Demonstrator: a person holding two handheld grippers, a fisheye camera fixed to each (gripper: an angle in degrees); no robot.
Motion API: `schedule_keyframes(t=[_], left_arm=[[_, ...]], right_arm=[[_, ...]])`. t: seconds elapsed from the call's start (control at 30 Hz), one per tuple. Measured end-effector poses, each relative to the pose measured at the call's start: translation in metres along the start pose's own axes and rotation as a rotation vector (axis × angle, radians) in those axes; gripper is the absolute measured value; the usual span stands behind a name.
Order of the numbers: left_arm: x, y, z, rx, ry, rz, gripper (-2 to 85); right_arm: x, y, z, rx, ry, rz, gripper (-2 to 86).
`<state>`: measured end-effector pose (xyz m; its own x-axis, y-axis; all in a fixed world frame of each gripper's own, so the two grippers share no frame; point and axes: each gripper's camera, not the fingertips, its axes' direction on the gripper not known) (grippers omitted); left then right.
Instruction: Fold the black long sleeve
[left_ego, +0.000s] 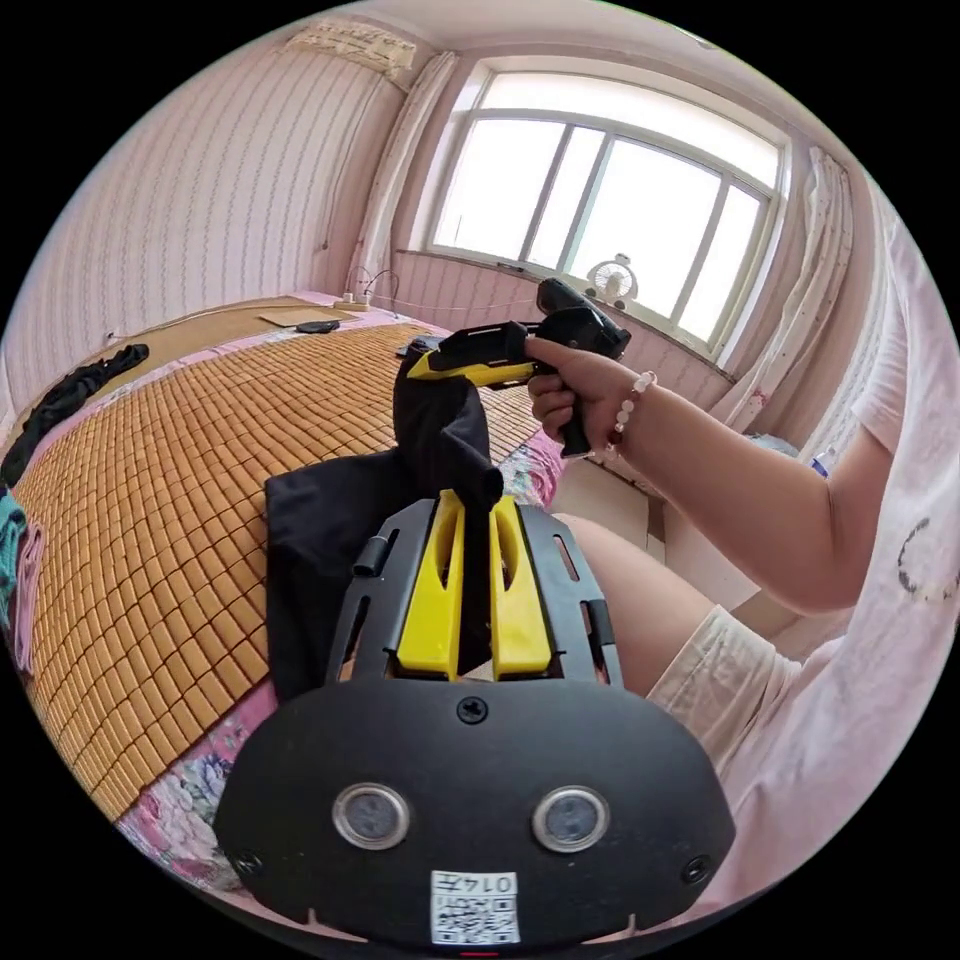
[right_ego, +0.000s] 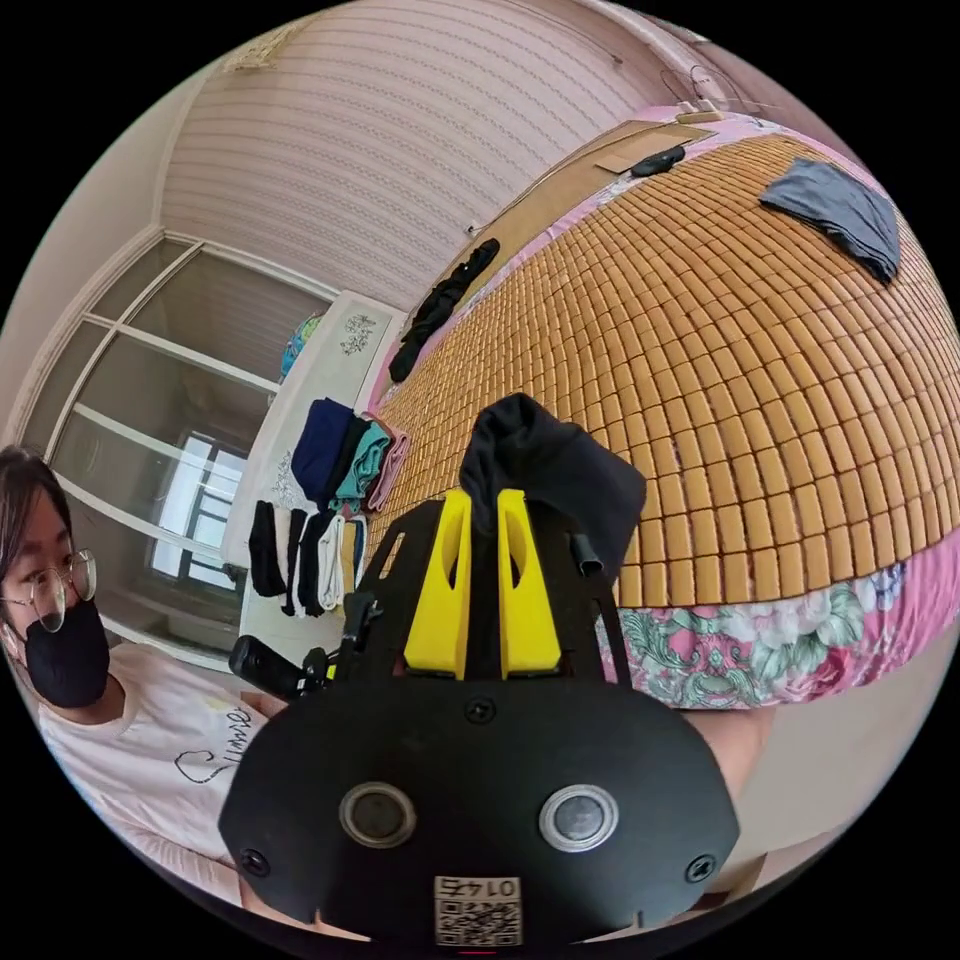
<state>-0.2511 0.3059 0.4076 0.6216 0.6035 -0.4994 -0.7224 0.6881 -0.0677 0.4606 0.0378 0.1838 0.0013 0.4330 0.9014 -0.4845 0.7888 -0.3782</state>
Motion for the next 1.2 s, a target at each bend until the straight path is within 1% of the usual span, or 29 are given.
schedule_keyframes(t=[0.03,0.1,0.17,0.2,0.3,0.43,0.47,0.53,0.6,0.63,0.67,0.73,0.8,0.87,0.93,1.03,1.07,1.2], left_arm=[[-0.005,0.003,-0.004,-0.011,-0.031,-0.025,4.3],[-0.028,0.021,-0.012,-0.083,-0.154,-0.144,5.1],[-0.042,0.036,-0.014,-0.166,-0.198,-0.219,5.7],[-0.049,0.045,-0.015,-0.219,-0.219,-0.251,6.2],[-0.059,0.059,-0.022,-0.289,-0.242,-0.305,6.4],[-0.065,0.055,-0.031,-0.232,-0.223,-0.351,6.5],[-0.065,0.05,-0.031,-0.206,-0.226,-0.347,7.3],[-0.065,0.043,-0.026,-0.17,-0.223,-0.334,9.0],[-0.071,0.038,-0.012,-0.202,-0.204,-0.338,9.2],[-0.072,0.037,-0.008,-0.22,-0.191,-0.34,9.1],[-0.075,0.036,-0.002,-0.253,-0.17,-0.341,7.5],[-0.078,0.034,-0.002,-0.277,-0.116,-0.348,4.7],[-0.076,0.03,-0.023,-0.236,-0.085,-0.366,1.8],[-0.073,0.027,-0.042,-0.219,-0.053,-0.371,0.8],[-0.069,0.027,-0.056,-0.214,-0.039,-0.366,0.2],[-0.063,0.031,-0.068,-0.231,-0.082,-0.36,-0.2],[-0.061,0.035,-0.066,-0.25,-0.126,-0.347,-0.1],[-0.06,0.051,-0.047,-0.315,-0.238,-0.361,2.2]], right_arm=[[-0.015,-0.008,0.028,-0.03,0.018,-0.026,5.9],[-0.029,-0.017,0.069,-0.105,0.05,-0.035,7.8],[-0.04,-0.024,0.107,-0.191,0.082,-0.042,8.7],[-0.044,-0.024,0.111,-0.198,0.069,-0.054,8.6],[-0.065,-0.026,0.109,-0.17,0.056,-0.144,8.4],[-0.092,-0.037,0.103,-0.132,0.298,-0.25,8.1],[-0.1,-0.044,0.109,-0.149,0.359,-0.285,8.7],[-0.114,-0.054,0.123,-0.166,0.407,-0.369,10.1],[-0.121,-0.067,0.147,-0.243,0.476,-0.407,10.3],[-0.122,-0.076,0.167,-0.358,0.464,-0.414,8.8],[-0.126,-0.083,0.181,-0.434,0.401,-0.43,5.6],[-0.142,-0.087,0.189,-0.452,0.376,-0.477,3.0],[-0.164,-0.09,0.194,-0.466,0.409,-0.548,2.1],[-0.188,-0.093,0.2,-0.493,0.44,-0.62,1.6],[-0.201,-0.096,0.207,-0.52,0.423,-0.64,1.6],[-0.213,-0.104,0.225,-0.55,0.363,-0.632,2.6],[-0.215,-0.106,0.236,-0.566,0.36,-0.624,3.4],[-0.209,-0.11,0.277,-0.602,0.434,-0.585,7.5]])
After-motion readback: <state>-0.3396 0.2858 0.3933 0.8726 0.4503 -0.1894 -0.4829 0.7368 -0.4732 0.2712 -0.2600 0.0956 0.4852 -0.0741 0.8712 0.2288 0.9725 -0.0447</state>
